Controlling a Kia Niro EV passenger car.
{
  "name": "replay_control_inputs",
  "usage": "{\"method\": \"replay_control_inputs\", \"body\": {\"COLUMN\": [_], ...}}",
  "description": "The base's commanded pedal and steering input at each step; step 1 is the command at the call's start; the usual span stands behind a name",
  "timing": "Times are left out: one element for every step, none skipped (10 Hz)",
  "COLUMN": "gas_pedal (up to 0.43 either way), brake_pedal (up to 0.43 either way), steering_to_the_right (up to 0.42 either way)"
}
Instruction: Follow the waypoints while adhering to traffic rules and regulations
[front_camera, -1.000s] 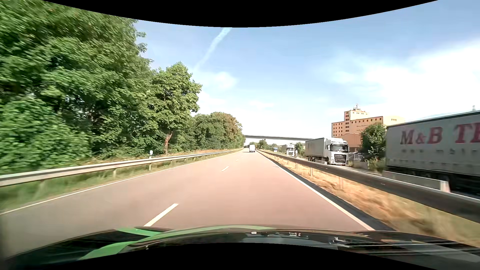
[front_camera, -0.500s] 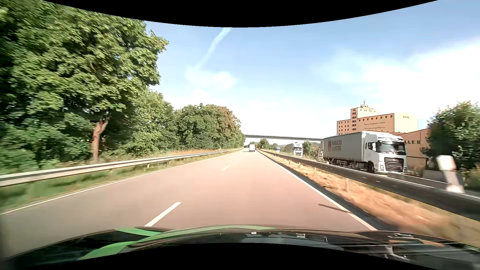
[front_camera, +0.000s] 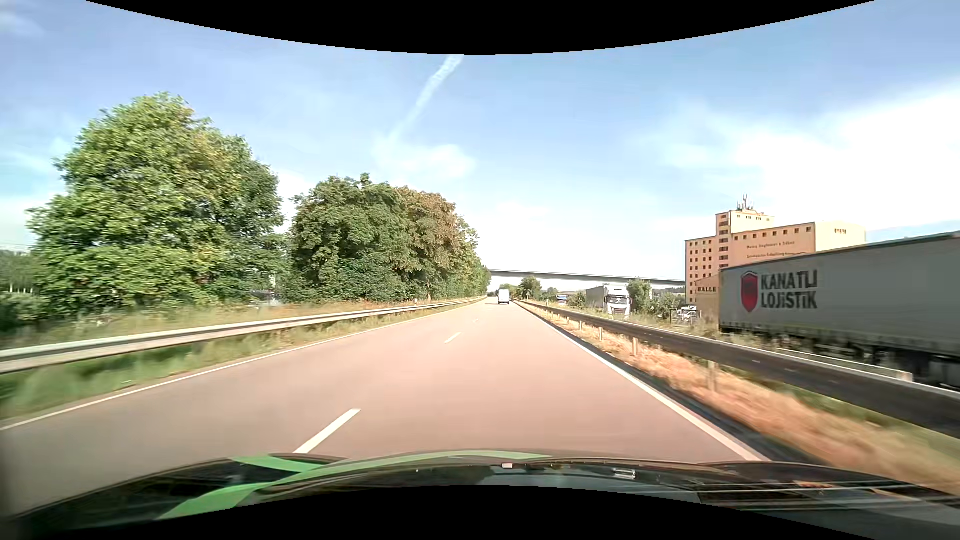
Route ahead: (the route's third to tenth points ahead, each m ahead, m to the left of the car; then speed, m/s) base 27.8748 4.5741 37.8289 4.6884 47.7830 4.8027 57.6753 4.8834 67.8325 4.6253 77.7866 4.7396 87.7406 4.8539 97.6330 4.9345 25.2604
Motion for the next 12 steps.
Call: {"method": "replay_control_inputs", "body": {"gas_pedal": [0.378,0.378,0.378,0.378,0.390,0.390,0.390,0.390,0.390,0.390,0.390,0.390], "brake_pedal": [0.000,0.000,0.000,0.000,0.000,0.000,0.000,0.000,0.000,0.000,0.000,0.000], "steering_to_the_right": [-0.001,0.000,0.000,0.000,0.000,0.000,0.000,0.000,0.000,0.000,0.000,0.000]}}
